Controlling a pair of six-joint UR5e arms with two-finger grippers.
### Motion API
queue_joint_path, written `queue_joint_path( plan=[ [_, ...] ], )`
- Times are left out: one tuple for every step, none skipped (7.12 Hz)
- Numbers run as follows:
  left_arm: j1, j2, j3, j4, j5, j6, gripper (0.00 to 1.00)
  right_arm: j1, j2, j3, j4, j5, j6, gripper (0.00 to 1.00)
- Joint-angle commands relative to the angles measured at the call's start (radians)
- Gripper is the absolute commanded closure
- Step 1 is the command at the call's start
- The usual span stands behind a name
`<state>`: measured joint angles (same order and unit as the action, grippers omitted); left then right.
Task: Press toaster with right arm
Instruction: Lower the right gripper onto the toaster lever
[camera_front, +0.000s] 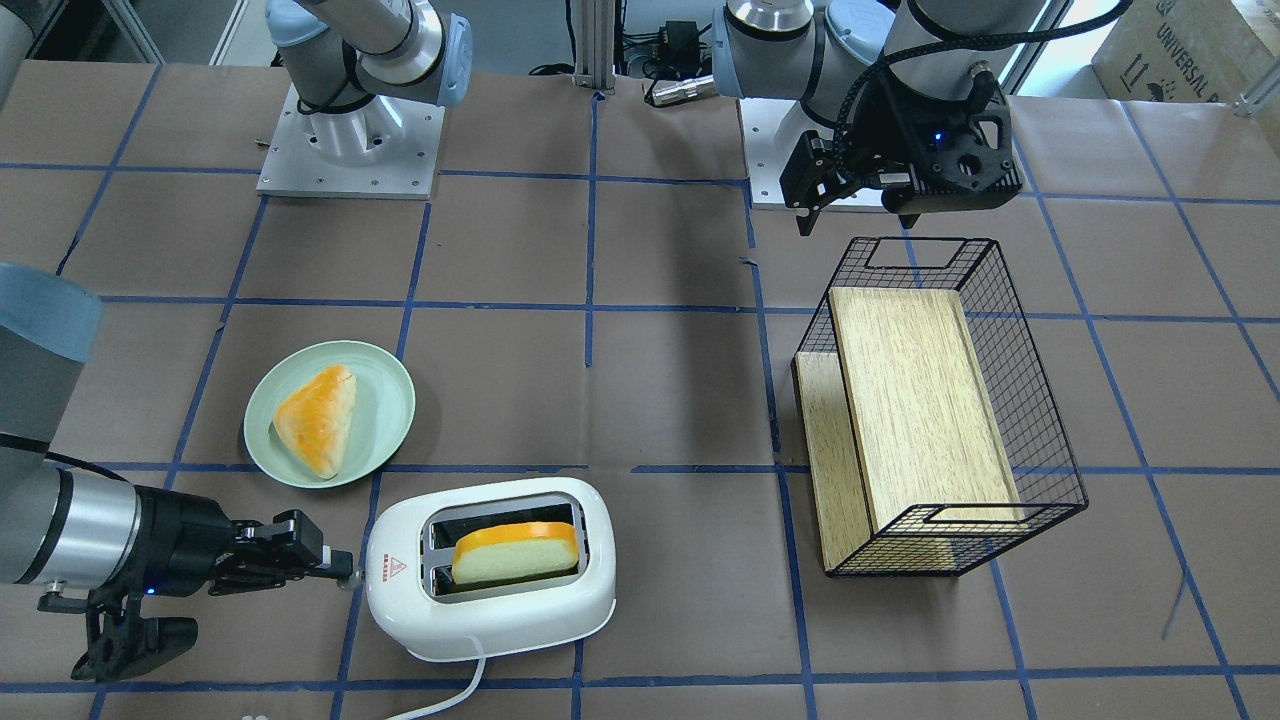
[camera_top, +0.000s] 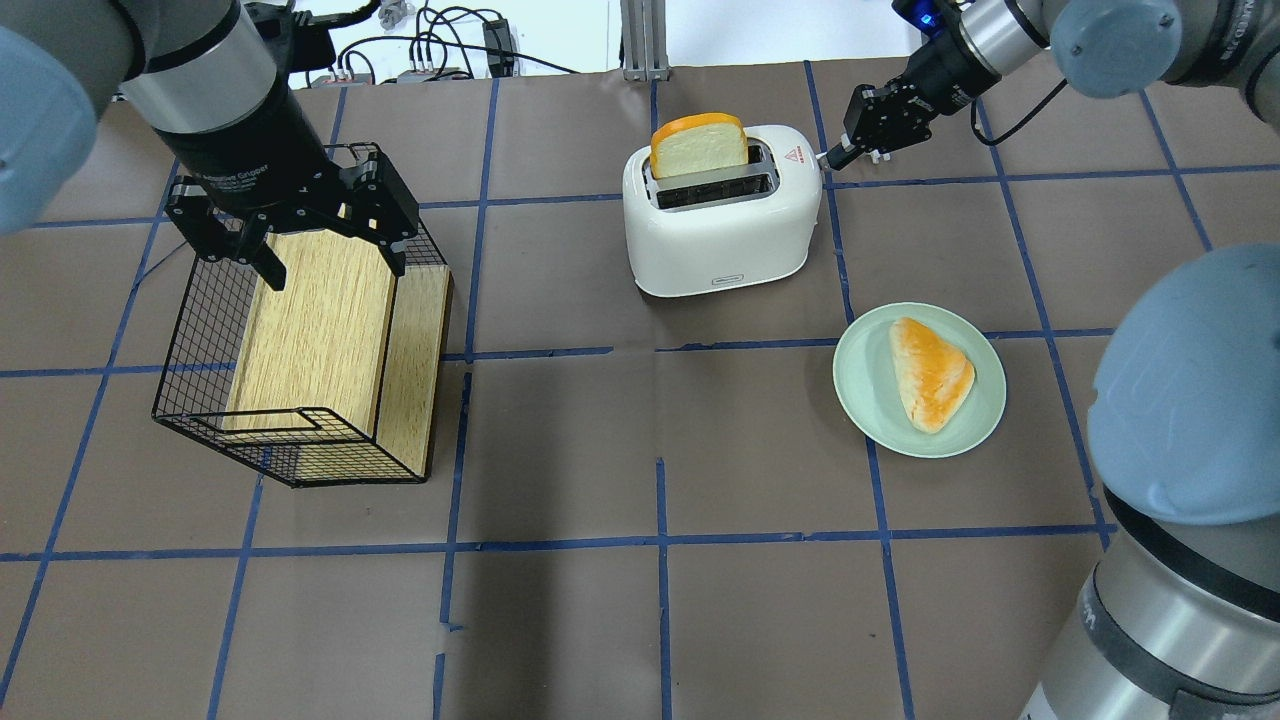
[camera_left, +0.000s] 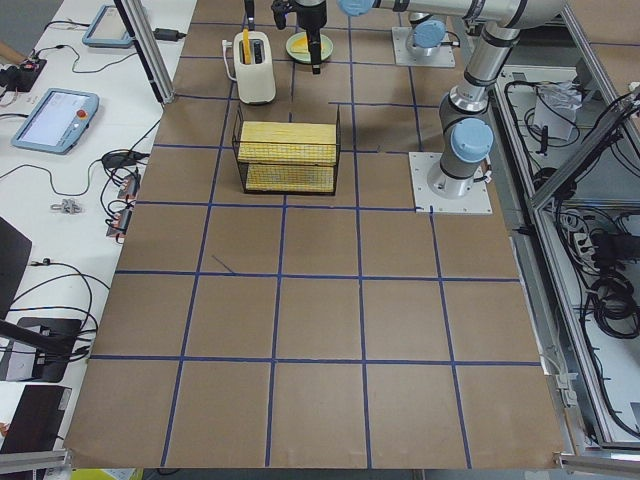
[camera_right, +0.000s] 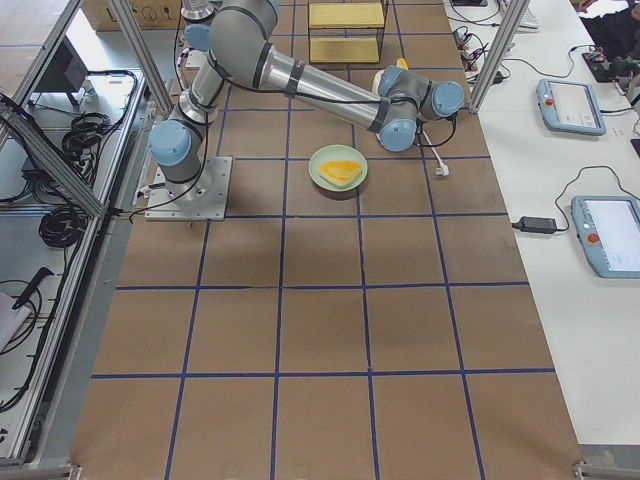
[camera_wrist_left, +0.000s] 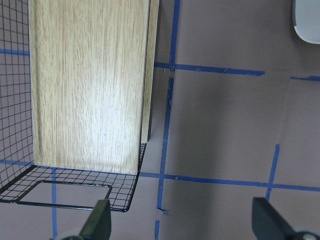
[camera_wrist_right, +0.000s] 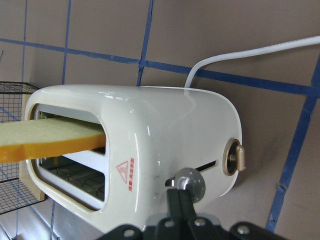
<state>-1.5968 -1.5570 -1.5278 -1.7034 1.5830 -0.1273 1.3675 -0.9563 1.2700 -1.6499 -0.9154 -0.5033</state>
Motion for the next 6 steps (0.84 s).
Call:
queue_joint_path(
  plan=[
    [0.000, 0.000, 0.000, -0.001, 0.000, 0.000, 0.00, 0.001, 0.030, -0.033, -0.015, 0.000, 0.000, 0.98],
    [0.000, 0.000, 0.002, -0.001, 0.000, 0.000, 0.00, 0.001, 0.031, -0.034, -0.016, 0.000, 0.000, 0.98],
    [0.000, 0.000, 0.000, -0.001, 0.000, 0.000, 0.00, 0.001, 0.040, -0.035, -0.018, 0.000, 0.000, 0.98],
    [0.000, 0.000, 0.000, 0.001, 0.000, 0.000, 0.00, 0.001, 0.053, -0.035, -0.021, 0.000, -0.004, 0.98],
    [0.000, 0.000, 0.000, 0.001, 0.000, 0.000, 0.00, 0.001, 0.063, -0.035, -0.033, 0.000, -0.004, 0.98],
    [0.000, 0.000, 0.000, 0.001, 0.000, 0.000, 0.00, 0.001, 0.070, -0.035, -0.034, 0.000, -0.004, 0.98]
  ],
)
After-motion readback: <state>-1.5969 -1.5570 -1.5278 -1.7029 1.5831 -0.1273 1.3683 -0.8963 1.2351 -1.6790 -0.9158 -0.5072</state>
